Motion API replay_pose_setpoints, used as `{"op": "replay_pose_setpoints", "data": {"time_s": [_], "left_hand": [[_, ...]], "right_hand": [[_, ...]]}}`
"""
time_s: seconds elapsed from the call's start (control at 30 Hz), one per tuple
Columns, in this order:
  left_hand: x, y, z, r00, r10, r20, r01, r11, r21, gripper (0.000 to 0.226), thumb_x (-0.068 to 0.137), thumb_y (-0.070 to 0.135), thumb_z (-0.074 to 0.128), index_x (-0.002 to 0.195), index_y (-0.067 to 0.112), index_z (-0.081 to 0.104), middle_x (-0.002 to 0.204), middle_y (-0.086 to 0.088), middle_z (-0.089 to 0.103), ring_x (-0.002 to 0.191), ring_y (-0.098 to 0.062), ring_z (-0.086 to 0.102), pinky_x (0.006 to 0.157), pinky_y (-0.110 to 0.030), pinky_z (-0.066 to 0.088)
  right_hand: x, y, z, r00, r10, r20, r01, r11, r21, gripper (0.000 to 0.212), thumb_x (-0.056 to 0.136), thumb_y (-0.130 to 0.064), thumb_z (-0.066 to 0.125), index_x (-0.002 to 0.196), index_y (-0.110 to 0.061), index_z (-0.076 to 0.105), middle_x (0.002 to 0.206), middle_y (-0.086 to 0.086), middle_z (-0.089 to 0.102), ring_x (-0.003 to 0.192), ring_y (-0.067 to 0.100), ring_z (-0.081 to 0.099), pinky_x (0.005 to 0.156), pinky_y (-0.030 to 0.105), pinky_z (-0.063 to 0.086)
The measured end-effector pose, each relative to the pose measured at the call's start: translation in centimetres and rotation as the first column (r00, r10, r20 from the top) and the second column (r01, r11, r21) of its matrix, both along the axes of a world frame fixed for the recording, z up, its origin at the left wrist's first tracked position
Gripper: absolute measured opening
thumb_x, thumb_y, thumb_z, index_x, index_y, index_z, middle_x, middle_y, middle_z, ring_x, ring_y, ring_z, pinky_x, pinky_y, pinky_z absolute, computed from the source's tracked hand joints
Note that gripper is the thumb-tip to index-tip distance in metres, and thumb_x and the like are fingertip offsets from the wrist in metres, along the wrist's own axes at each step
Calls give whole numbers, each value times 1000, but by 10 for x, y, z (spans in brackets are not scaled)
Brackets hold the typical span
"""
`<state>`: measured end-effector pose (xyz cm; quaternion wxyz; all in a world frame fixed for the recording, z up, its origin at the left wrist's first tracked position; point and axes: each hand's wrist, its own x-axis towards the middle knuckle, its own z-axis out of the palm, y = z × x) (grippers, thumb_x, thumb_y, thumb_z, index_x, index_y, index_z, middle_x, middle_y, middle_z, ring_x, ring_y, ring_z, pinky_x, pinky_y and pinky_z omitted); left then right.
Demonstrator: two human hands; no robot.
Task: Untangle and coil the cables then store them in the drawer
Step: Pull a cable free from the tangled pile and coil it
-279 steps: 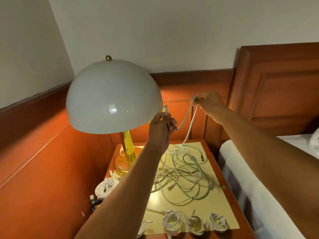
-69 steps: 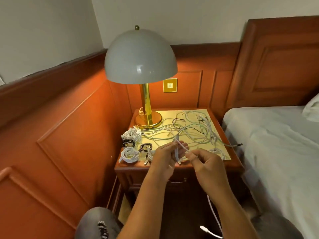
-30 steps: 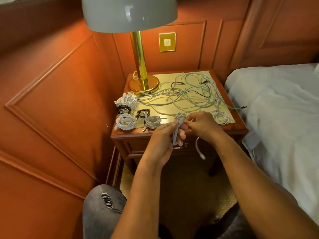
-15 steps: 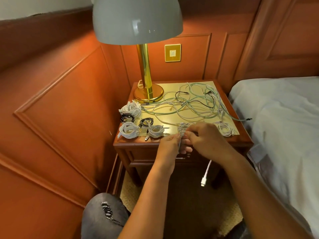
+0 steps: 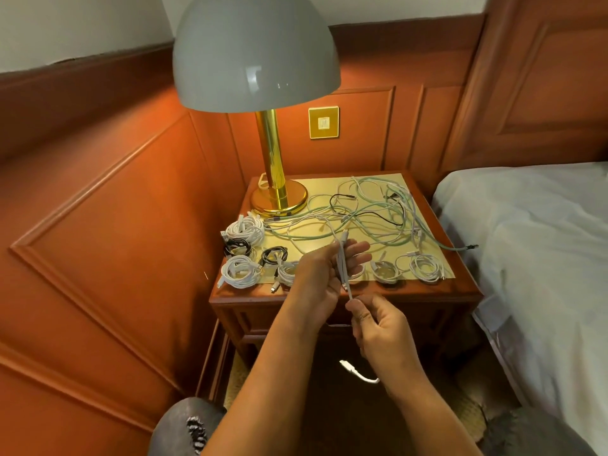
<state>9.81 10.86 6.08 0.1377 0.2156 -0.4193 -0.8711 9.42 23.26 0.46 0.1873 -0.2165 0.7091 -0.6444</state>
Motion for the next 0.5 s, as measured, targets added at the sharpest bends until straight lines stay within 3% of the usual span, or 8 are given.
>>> {"op": "replay_pose_setpoints", "data": {"time_s": [0.1,0.2,0.3,0.4,0.5], "left_hand": [[-1,-2,4,998,-46,-30,45,998,-48,29,102,11,36,106,-5,59,89,-13,74,78,-19,72,76,-26,52],[-1,-6,5,997,-70,-44,67,996,-64,29,102,11,37,103,-5,60,82,-12,73,72,-19,71,72,-26,54],[1,-8,10,994,-76,-82,75,997,-23,31,103,12,35,99,-6,60,70,-8,67,60,-15,64,61,-21,52],[2,-15,16,986,-73,-153,77,997,21,32,103,11,34,96,-7,60,67,-7,61,52,-10,56,52,-18,47],[7,-19,19,982,-134,-132,119,987,-110,33,103,11,34,96,-6,61,59,-4,56,44,-10,46,49,-21,40]], "right_hand": [[-9,1,-3,972,131,193,-110,987,-114,18,101,-11,47,102,-14,65,66,1,48,50,9,36,46,23,28],[-24,2,-4,945,209,251,-176,973,-148,15,99,-15,51,106,-9,64,70,1,52,51,10,33,47,25,26],[-39,-1,-1,966,194,169,-202,979,35,35,96,-37,54,88,-4,63,55,-2,44,44,7,31,46,23,25],[-53,-6,3,986,165,-16,-153,947,283,59,84,-61,52,68,-5,62,42,-8,40,37,2,36,52,21,31],[-81,-7,18,960,266,-82,-225,915,334,44,90,-45,59,76,-4,67,56,-6,56,50,-1,50,62,23,38]]}}
